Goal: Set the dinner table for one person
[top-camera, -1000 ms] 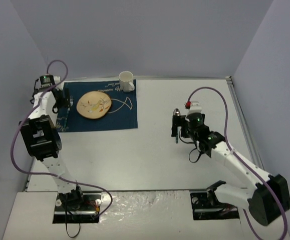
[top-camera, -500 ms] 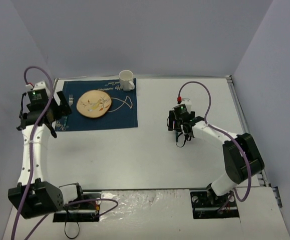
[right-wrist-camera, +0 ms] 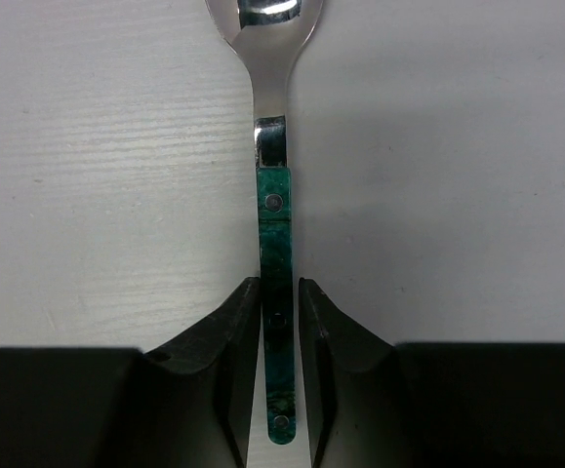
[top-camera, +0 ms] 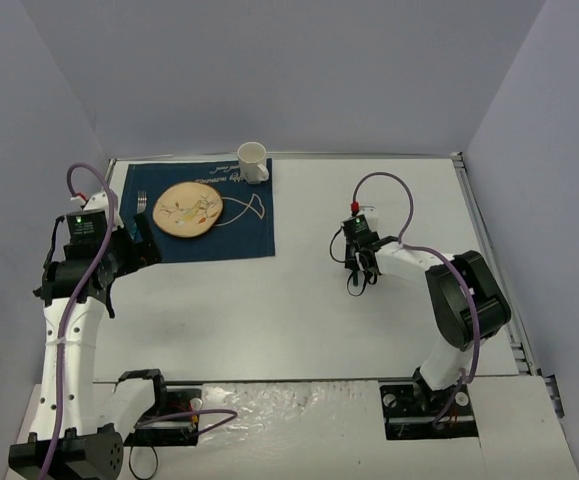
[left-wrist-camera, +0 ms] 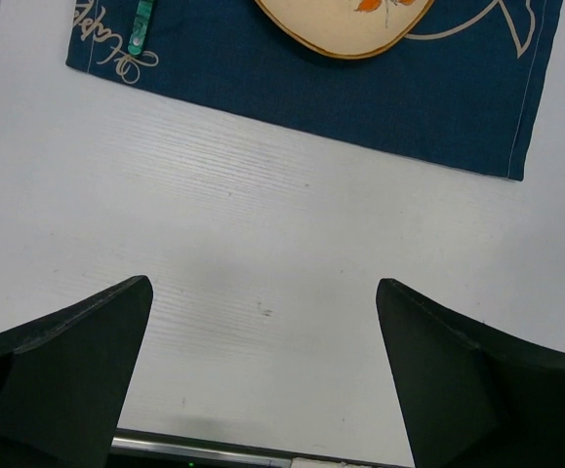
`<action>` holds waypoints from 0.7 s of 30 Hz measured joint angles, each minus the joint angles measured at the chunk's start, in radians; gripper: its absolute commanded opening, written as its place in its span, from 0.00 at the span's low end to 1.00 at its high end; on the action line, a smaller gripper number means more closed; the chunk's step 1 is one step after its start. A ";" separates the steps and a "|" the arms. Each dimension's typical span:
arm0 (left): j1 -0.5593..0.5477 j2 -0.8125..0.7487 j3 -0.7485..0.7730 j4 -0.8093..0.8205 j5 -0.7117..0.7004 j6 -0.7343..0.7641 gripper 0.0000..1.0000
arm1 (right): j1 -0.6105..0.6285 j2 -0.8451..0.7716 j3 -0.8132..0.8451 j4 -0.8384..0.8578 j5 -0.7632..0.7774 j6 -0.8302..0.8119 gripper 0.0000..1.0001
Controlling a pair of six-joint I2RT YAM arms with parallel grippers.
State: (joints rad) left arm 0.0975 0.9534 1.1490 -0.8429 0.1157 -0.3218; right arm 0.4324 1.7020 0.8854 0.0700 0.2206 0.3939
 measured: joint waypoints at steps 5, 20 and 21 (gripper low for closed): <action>0.000 -0.009 -0.006 -0.028 0.000 0.007 0.97 | 0.000 0.000 -0.015 0.028 -0.001 0.000 0.00; 0.000 -0.009 -0.019 -0.062 -0.003 0.006 0.97 | 0.159 -0.106 0.136 -0.034 0.007 -0.004 0.00; 0.000 -0.007 -0.017 -0.068 -0.011 0.005 0.97 | 0.178 -0.103 0.175 -0.034 0.007 0.003 0.00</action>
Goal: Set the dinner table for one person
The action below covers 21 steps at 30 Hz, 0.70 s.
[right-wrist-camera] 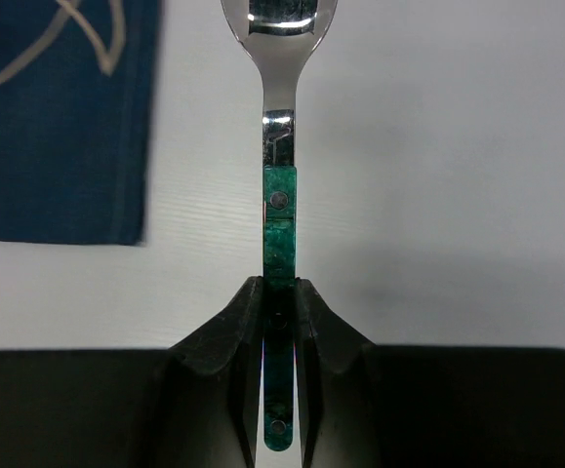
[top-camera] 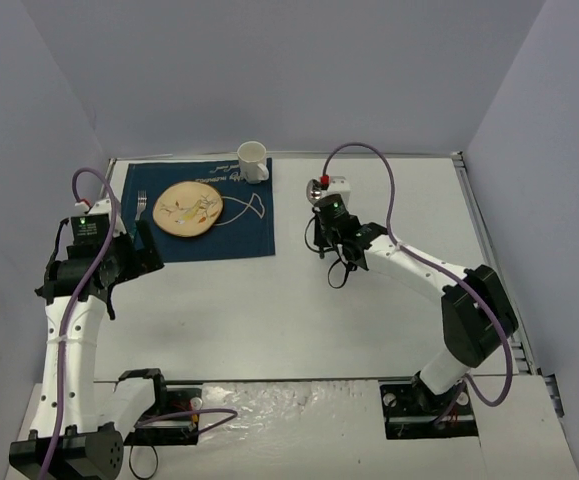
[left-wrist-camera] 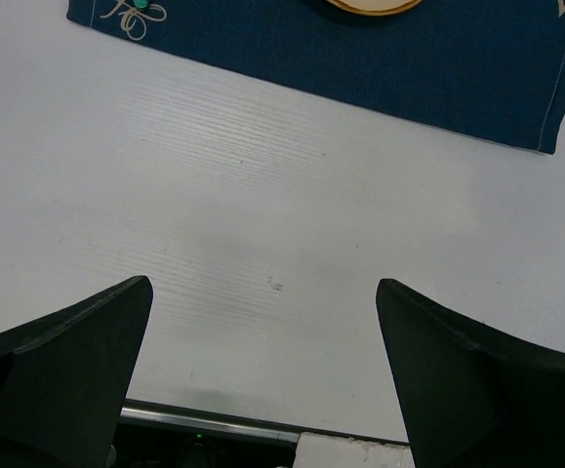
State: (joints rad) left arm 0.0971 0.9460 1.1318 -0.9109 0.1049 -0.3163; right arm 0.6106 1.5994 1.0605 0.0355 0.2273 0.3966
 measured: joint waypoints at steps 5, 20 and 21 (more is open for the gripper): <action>-0.004 0.018 0.021 -0.031 -0.039 -0.003 0.97 | 0.089 0.078 0.216 -0.016 -0.006 0.040 0.00; -0.026 0.070 0.071 -0.059 -0.156 -0.026 0.97 | 0.196 0.554 0.680 -0.074 -0.002 0.144 0.00; -0.029 0.072 0.071 -0.059 -0.158 -0.027 0.97 | 0.196 0.571 0.697 -0.074 0.000 0.149 0.00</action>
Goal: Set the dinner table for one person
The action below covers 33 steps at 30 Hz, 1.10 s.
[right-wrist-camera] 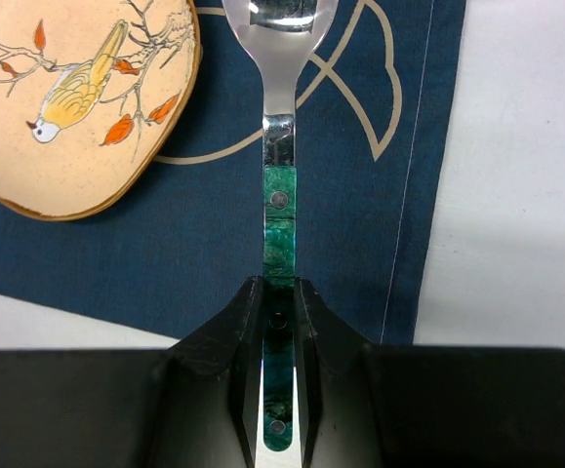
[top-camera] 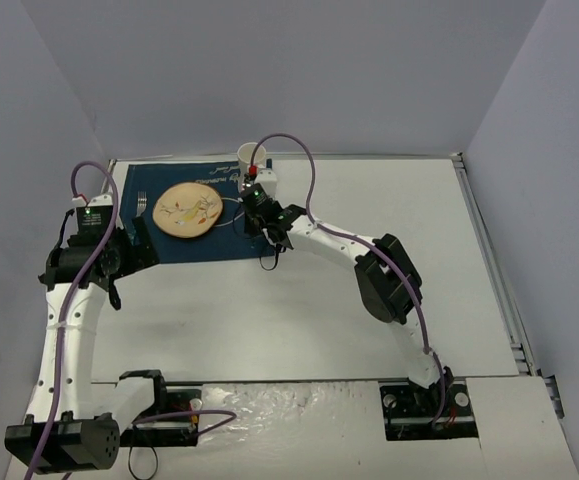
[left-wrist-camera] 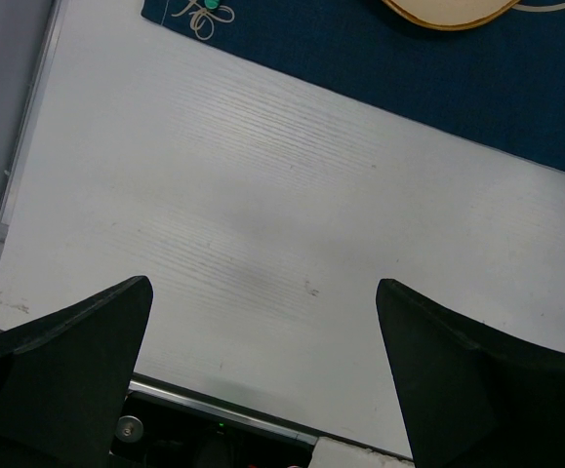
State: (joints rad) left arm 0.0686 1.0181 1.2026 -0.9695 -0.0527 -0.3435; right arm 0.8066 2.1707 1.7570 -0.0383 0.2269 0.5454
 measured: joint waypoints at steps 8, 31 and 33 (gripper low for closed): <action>-0.010 0.018 0.000 0.000 -0.005 -0.003 0.97 | 0.000 0.127 0.103 -0.004 0.014 0.028 0.00; -0.024 0.017 0.000 0.001 -0.007 -0.010 0.97 | -0.016 0.238 0.179 -0.009 0.020 0.079 0.00; -0.027 0.016 0.000 0.000 -0.007 -0.010 0.97 | -0.018 0.250 0.188 -0.008 0.019 0.082 0.00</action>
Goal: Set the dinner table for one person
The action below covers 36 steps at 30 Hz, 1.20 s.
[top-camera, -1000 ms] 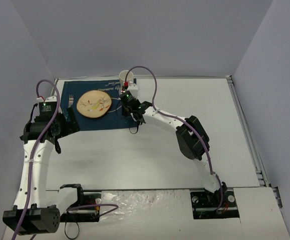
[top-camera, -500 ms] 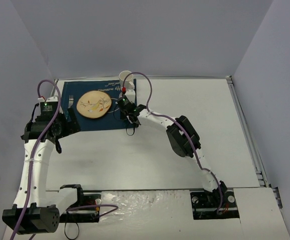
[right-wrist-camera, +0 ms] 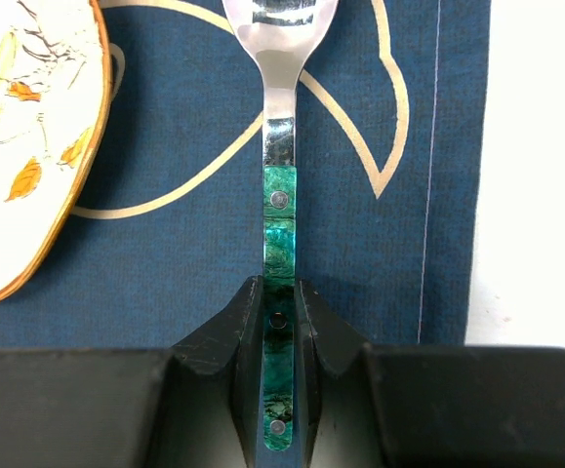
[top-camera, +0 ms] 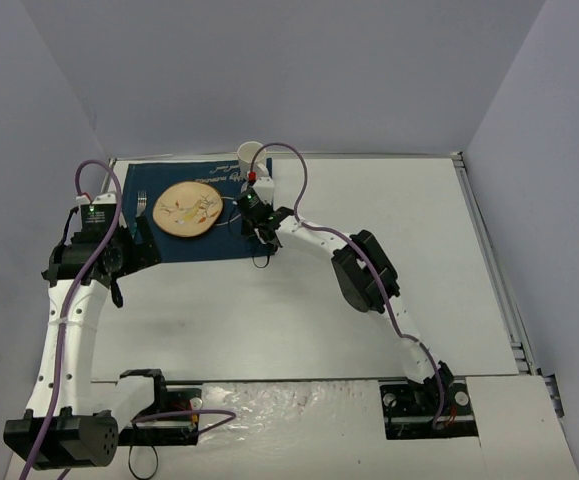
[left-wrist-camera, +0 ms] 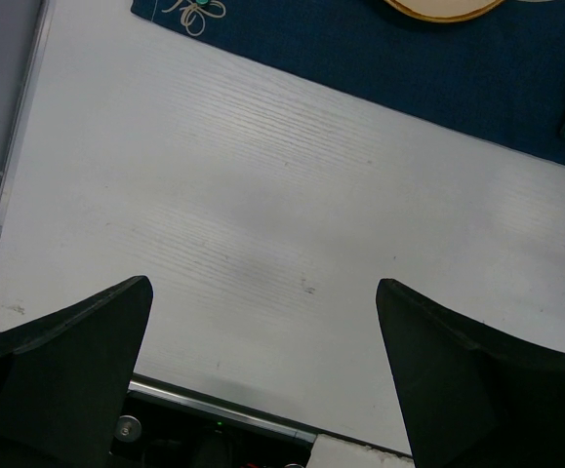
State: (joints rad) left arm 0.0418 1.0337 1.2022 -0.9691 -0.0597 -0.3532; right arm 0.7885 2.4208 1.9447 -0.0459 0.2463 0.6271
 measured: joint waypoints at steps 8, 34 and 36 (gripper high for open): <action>-0.003 -0.001 0.000 0.000 0.003 0.000 0.97 | -0.003 0.031 0.012 0.010 0.000 0.006 0.03; -0.003 -0.050 0.117 -0.058 0.014 0.003 0.97 | -0.004 -0.317 -0.225 0.010 0.017 -0.105 1.00; -0.003 -0.082 0.125 -0.068 0.011 0.010 0.97 | -0.008 -0.447 -0.293 0.003 0.038 -0.139 1.00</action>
State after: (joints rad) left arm 0.0383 0.9518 1.3275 -1.0373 -0.0486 -0.3435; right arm 0.7809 1.9737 1.6515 -0.0427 0.2840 0.4881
